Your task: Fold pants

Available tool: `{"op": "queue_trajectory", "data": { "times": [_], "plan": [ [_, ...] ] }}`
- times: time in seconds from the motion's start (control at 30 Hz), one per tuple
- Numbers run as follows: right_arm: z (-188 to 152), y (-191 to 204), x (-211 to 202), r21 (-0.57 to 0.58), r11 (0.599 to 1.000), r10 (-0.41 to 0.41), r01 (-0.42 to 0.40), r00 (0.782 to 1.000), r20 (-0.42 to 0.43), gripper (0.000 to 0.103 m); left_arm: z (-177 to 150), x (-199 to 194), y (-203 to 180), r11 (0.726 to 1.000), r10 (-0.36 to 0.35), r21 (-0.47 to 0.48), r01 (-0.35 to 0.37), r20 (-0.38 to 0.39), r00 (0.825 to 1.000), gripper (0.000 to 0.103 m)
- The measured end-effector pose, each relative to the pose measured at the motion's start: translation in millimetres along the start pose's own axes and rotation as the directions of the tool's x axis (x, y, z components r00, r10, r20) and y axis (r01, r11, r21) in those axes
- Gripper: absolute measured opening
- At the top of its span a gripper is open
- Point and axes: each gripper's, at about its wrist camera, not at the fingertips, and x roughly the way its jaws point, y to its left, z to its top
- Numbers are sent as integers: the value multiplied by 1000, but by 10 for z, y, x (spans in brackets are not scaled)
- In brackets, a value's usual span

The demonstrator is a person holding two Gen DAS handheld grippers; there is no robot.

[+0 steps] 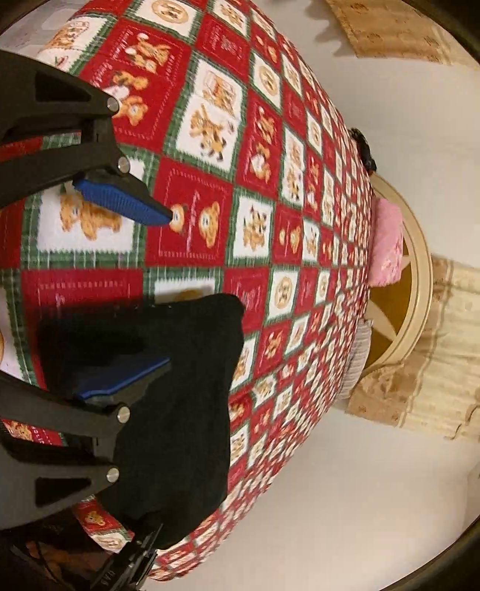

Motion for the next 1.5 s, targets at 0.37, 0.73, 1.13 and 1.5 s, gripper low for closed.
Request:
{"op": "queue_trajectory", "data": {
  "times": [0.37,0.73,1.13,1.5],
  "plan": [
    [-329,-387,112,72,997,-24,30,996,-82,22,-208,313,-411,994,16,109,-6,-93,996,75],
    [-48,-508,-153,30,991,-133,132,991,10,22,-148,282,-408,996,-1,86,9,-86,996,79],
    [-308,-802,3,138,988,-69,74,997,-36,24,-258,380,-428,998,25,60,-17,-132,991,89],
    [107,-496,-415,75,993,-98,89,986,138,34,-392,292,-402,999,38,16,-36,-112,993,90]
  ]
}}
